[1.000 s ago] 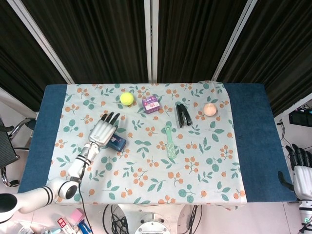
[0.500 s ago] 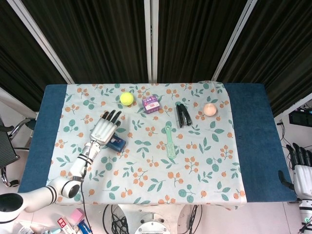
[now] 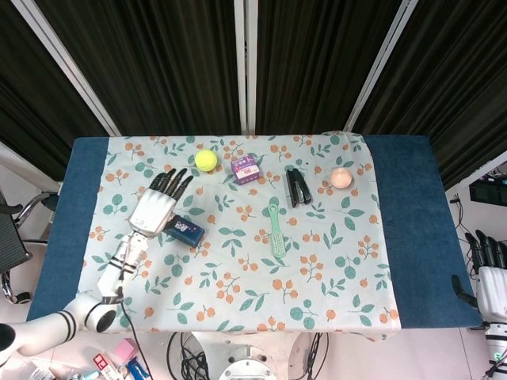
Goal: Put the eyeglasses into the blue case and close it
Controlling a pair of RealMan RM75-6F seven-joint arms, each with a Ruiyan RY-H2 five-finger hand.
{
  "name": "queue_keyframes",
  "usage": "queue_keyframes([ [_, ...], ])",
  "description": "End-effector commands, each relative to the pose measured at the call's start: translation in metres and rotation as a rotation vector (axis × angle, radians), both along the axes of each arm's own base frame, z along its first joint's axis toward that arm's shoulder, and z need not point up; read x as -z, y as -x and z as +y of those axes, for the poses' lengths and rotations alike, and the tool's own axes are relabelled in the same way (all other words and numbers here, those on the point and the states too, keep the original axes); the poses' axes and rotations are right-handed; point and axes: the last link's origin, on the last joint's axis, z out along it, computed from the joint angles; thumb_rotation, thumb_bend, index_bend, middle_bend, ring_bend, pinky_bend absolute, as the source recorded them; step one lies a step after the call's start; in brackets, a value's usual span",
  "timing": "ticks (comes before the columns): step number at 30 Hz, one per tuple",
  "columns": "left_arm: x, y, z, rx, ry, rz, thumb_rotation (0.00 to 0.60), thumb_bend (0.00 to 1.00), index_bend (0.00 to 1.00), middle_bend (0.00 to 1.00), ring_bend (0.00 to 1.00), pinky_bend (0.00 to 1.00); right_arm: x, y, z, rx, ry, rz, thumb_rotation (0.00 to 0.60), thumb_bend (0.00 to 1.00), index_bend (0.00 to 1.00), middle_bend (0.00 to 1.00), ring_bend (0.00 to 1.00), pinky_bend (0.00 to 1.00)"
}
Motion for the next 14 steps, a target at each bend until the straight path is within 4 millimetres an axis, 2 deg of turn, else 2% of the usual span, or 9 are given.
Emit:
queue_keyframes([
  [1,-0.048,0.036,-0.05,-0.038,0.014,-0.127,0.6,0.18,0.0,0.07,0.06,0.16,0.0,-0.001,0.0,-0.014,0.001,-0.003,0.6,0.29,0.0,0.0,0.0,0.0],
  [5,-0.068,0.073,-0.098,-0.149,0.044,-0.165,0.581,0.14,0.0,0.08,0.06,0.16,0.004,-0.004,0.0,-0.046,-0.007,-0.016,0.6,0.29,0.0,0.0,0.0,0.0],
  [8,-0.08,0.099,-0.13,-0.222,0.042,-0.138,0.485,0.11,0.01,0.06,0.06,0.16,0.007,-0.006,-0.001,-0.066,-0.01,-0.025,0.6,0.28,0.0,0.0,0.0,0.0],
  [11,-0.092,0.115,-0.147,-0.267,0.022,-0.112,0.449,0.1,0.02,0.05,0.06,0.16,0.009,-0.008,-0.002,-0.077,-0.015,-0.028,0.6,0.28,0.0,0.0,0.0,0.0],
  [14,-0.099,0.121,-0.156,-0.274,-0.019,-0.113,0.439,0.1,0.02,0.05,0.06,0.16,0.012,-0.01,-0.002,-0.086,-0.018,-0.03,0.6,0.28,0.0,0.0,0.0,0.0],
])
